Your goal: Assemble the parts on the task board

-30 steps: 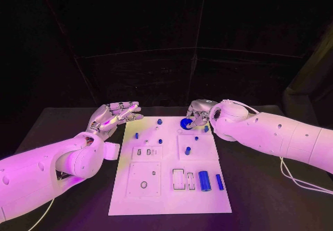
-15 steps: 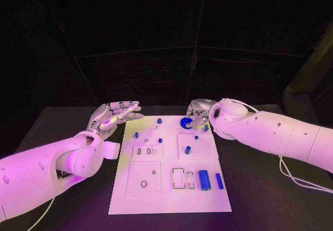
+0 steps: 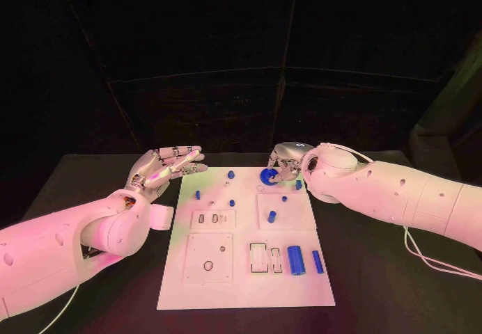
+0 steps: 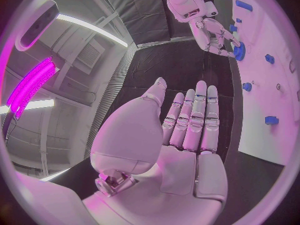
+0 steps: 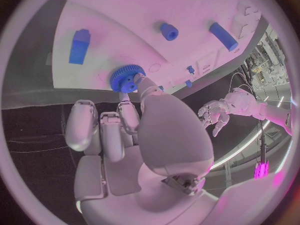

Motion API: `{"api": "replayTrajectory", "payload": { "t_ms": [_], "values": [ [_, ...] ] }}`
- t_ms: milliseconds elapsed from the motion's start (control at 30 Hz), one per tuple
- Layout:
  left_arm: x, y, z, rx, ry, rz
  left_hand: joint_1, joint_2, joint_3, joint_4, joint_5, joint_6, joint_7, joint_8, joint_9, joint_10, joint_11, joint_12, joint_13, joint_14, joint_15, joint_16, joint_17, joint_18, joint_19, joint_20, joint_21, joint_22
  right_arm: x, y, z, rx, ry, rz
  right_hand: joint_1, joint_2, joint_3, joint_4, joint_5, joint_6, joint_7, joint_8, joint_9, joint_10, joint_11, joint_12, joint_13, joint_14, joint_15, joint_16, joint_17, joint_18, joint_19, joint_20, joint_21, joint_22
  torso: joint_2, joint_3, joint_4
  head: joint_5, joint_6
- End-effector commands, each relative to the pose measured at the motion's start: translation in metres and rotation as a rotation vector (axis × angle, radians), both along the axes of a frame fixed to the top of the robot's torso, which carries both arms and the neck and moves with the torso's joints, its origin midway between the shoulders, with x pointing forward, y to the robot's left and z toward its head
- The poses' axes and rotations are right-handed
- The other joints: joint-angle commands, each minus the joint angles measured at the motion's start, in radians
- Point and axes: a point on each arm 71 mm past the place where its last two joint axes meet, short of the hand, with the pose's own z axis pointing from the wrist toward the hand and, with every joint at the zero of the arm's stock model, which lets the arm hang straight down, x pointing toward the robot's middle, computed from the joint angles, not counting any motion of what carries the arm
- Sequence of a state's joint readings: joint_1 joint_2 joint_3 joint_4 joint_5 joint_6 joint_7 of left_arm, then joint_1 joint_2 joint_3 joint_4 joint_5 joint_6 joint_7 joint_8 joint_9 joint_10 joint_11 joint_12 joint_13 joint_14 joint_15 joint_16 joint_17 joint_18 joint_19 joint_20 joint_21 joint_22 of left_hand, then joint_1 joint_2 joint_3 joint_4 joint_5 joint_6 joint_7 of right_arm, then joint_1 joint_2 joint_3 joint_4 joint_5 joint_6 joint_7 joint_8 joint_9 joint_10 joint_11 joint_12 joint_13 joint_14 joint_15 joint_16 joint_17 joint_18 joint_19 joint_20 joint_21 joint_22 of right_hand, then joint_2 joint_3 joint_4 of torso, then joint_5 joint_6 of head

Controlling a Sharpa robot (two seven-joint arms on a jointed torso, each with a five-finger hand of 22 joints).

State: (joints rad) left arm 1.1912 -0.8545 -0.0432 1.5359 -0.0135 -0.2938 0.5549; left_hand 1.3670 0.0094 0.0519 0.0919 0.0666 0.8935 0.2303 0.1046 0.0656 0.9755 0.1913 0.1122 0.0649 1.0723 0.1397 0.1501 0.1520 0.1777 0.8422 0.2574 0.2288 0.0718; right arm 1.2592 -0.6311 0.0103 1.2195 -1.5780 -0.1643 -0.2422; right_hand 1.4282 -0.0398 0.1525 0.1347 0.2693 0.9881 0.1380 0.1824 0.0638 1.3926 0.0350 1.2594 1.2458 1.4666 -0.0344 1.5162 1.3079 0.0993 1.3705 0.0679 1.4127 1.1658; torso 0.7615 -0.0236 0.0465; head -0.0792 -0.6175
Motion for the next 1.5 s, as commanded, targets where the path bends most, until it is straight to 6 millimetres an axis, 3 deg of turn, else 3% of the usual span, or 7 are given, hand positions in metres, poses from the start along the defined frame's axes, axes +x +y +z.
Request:
{"api": "replayTrajectory", "payload": {
  "t_ms": [33, 500, 600, 900, 1333, 1433, 1500],
  "values": [
    [-0.001, -0.001, 0.002, -0.004, -0.007, -0.015, 0.002, 0.010, 0.000, -0.004, -0.002, -0.001, 0.014, -0.007, 0.000, 0.000, 0.000, -0.005, -0.001, 0.004, 0.004, -0.004, 0.001, 0.008, 0.001, 0.003, -0.005, -0.001, -0.003, 0.006, 0.011, 0.016, -0.144, 0.018, 0.025, 0.015, 0.023, -0.003, 0.007, 0.054, -0.023, 0.009, 0.010, 0.016, -0.008, 0.007, 0.007, 0.078, -0.008, 0.007, 0.126, -0.021, 0.008, -0.001, 0.006, 0.007, -0.001, 0.0003, 0.0002, 0.002, 0.002],
    [0.000, -0.001, 0.002, -0.004, -0.007, -0.014, 0.004, 0.012, 0.002, -0.007, -0.002, -0.001, 0.014, -0.007, 0.000, 0.000, 0.000, -0.005, -0.001, 0.004, 0.004, -0.005, 0.001, 0.008, 0.002, 0.003, -0.006, -0.001, -0.026, 0.059, 0.024, 0.075, -0.242, 0.138, -0.017, -0.013, 0.061, -0.002, 0.000, 0.058, -0.021, -0.007, 0.006, 0.017, -0.006, 0.004, 0.011, 0.078, -0.007, 0.008, 0.129, -0.022, 0.011, -0.001, 0.008, 0.011, 0.000, -0.0011, 0.0021, 0.012, 0.003],
    [0.000, -0.002, 0.001, -0.004, -0.007, -0.016, 0.005, 0.012, 0.002, -0.008, -0.002, -0.001, 0.014, -0.007, 0.000, 0.000, 0.000, -0.005, -0.001, 0.005, 0.004, -0.005, 0.001, 0.008, 0.002, 0.003, -0.006, -0.001, -0.027, 0.073, 0.020, 0.078, -0.220, 0.157, -0.021, -0.014, 0.065, -0.002, -0.001, 0.058, -0.021, -0.009, 0.006, 0.017, -0.006, 0.003, 0.011, 0.078, -0.007, 0.008, 0.129, -0.022, 0.011, 0.000, 0.008, 0.011, -0.001, -0.0024, 0.0017, 0.014, 0.001],
    [0.001, -0.003, 0.001, -0.004, -0.007, -0.015, 0.006, 0.013, 0.003, -0.010, -0.002, -0.001, 0.014, -0.007, 0.000, 0.001, 0.000, -0.005, -0.001, 0.005, 0.004, -0.006, 0.001, 0.008, 0.002, 0.003, -0.006, -0.001, -0.029, 0.102, 0.000, 0.050, -0.122, 0.201, -0.038, -0.022, 0.076, 0.000, -0.012, 0.057, -0.019, -0.015, 0.006, 0.014, -0.004, -0.003, 0.008, 0.078, -0.005, 0.007, 0.126, -0.021, 0.010, 0.001, 0.007, 0.010, 0.000, -0.0002, 0.0023, 0.019, -0.003],
    [0.002, -0.003, 0.001, -0.003, -0.006, -0.014, 0.006, 0.013, 0.003, -0.010, -0.002, -0.001, 0.014, -0.007, 0.000, 0.001, 0.000, -0.005, -0.001, 0.005, 0.004, -0.006, 0.001, 0.008, 0.002, 0.003, -0.006, -0.001, -0.026, 0.115, -0.010, 0.030, -0.085, 0.190, -0.067, -0.041, 0.084, 0.002, -0.014, 0.044, -0.013, -0.031, 0.003, -0.003, 0.001, -0.033, -0.015, 0.076, -0.002, 0.005, 0.121, -0.020, 0.005, 0.003, 0.003, 0.002, 0.000, 0.0010, -0.0006, 0.028, -0.009],
    [0.002, -0.002, 0.000, -0.002, -0.006, -0.013, 0.007, 0.014, 0.003, -0.011, -0.002, -0.001, 0.014, -0.008, 0.000, 0.001, 0.000, -0.005, -0.001, 0.005, 0.004, -0.007, 0.001, 0.008, 0.002, 0.003, -0.007, -0.001, -0.025, 0.116, -0.010, 0.030, -0.090, 0.182, -0.079, -0.052, 0.083, 0.003, -0.027, 0.025, -0.006, -0.045, 0.000, -0.011, 0.007, -0.045, -0.025, 0.076, 0.003, 0.005, 0.121, -0.020, 0.004, 0.007, 0.002, 0.001, 0.001, 0.0007, -0.0010, 0.026, -0.009],
    [0.002, -0.002, 0.000, -0.002, -0.006, -0.013, 0.007, 0.014, 0.004, -0.011, -0.002, 0.000, 0.014, -0.008, 0.000, 0.001, 0.000, -0.006, -0.001, 0.005, 0.004, -0.007, 0.001, 0.008, 0.002, 0.003, -0.007, -0.002, -0.024, 0.116, -0.010, 0.032, -0.094, 0.177, -0.086, -0.062, 0.081, 0.001, -0.046, -0.030, 0.006, -0.077, -0.003, -0.020, 0.017, -0.059, -0.037, 0.077, 0.010, 0.006, 0.124, -0.020, 0.003, 0.011, 0.001, -0.001, 0.000, 0.0007, -0.0015, 0.026, -0.008]
  ]
}}
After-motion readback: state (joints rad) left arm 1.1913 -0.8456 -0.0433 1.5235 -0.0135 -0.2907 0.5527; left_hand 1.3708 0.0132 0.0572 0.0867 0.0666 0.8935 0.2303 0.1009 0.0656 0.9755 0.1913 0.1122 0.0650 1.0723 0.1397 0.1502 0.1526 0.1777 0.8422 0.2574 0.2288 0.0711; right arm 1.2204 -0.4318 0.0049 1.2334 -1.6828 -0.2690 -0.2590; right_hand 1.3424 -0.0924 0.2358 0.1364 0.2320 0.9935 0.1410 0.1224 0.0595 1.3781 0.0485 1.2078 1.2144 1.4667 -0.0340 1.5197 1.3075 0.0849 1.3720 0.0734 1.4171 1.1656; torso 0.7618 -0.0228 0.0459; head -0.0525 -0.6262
